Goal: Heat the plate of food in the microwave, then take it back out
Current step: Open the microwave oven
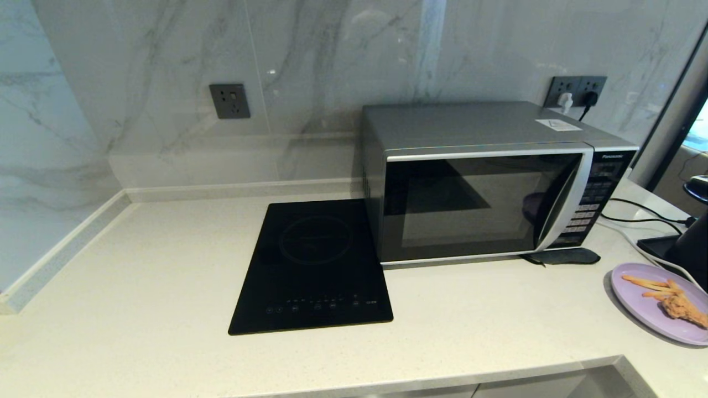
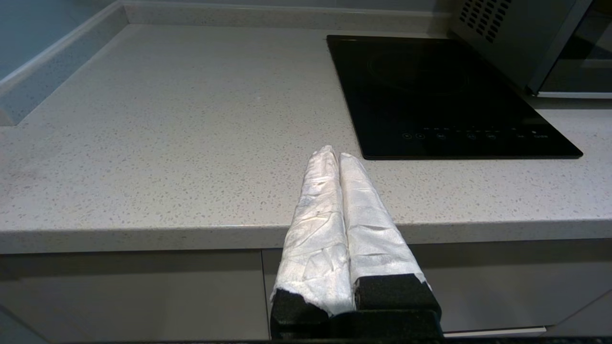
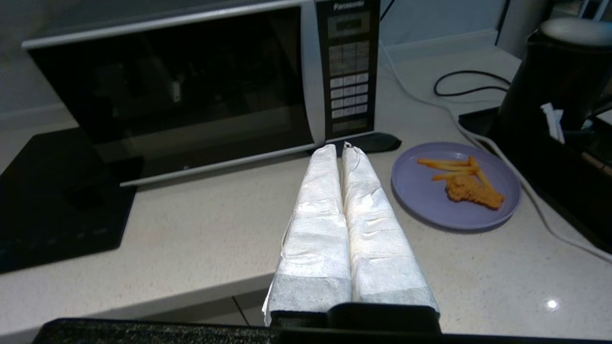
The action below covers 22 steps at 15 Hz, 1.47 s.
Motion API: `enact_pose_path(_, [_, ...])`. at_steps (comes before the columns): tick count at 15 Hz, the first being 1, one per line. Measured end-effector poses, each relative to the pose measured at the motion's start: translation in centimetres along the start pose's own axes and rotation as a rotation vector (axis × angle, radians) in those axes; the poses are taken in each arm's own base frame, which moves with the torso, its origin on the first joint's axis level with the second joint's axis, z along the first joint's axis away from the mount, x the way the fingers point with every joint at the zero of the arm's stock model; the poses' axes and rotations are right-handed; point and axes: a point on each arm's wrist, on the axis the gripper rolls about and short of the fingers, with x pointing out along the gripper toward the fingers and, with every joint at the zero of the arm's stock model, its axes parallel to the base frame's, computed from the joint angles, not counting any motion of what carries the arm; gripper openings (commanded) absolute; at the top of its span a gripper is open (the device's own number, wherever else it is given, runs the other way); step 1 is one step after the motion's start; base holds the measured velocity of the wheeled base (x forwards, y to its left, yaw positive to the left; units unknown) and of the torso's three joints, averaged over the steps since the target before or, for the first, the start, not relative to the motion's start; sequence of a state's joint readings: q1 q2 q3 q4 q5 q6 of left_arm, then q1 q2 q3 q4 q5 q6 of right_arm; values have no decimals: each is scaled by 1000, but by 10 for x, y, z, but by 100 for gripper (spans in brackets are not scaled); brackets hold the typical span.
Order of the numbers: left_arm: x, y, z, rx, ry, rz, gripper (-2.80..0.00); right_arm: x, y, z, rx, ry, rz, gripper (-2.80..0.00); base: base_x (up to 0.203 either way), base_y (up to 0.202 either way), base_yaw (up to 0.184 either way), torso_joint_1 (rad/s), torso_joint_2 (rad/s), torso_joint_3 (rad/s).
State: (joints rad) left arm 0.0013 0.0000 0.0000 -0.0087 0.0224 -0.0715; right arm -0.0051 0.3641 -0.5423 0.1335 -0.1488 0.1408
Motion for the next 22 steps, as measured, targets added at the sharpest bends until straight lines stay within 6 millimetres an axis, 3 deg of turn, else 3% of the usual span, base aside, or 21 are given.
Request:
enact_pose_path(2, [0, 0, 0, 0, 0, 0, -280, 17, 5, 28, -6, 7, -51, -280, 0, 0, 0, 0, 0, 0])
enact_pose_path(5, [0, 0, 0, 0, 0, 0, -280, 47, 12, 52, -55, 14, -125, -280, 0, 0, 0, 0, 0, 0])
enact_pose_path(6, [0, 0, 0, 0, 0, 0, -280, 58, 14, 57, -66, 12, -137, 0, 0, 0, 0, 0, 0, 0])
enact_pose_path(10, [0, 0, 0, 0, 0, 0, -280, 103, 20, 63, -77, 3, -223, 0, 0, 0, 0, 0, 0, 0])
enact_pose_path(13, [0, 0, 0, 0, 0, 0, -280, 132, 23, 50, -102, 101, -261, 0, 0, 0, 0, 0, 0, 0])
enact_pose_path(16, [0, 0, 0, 0, 0, 0, -280, 167, 26, 35, -160, 196, -421, 0, 0, 0, 0, 0, 0, 0])
enact_pose_path(22, [0, 0, 0, 0, 0, 0, -280, 225, 64, 9, -237, 168, -631, 0, 0, 0, 0, 0, 0, 0])
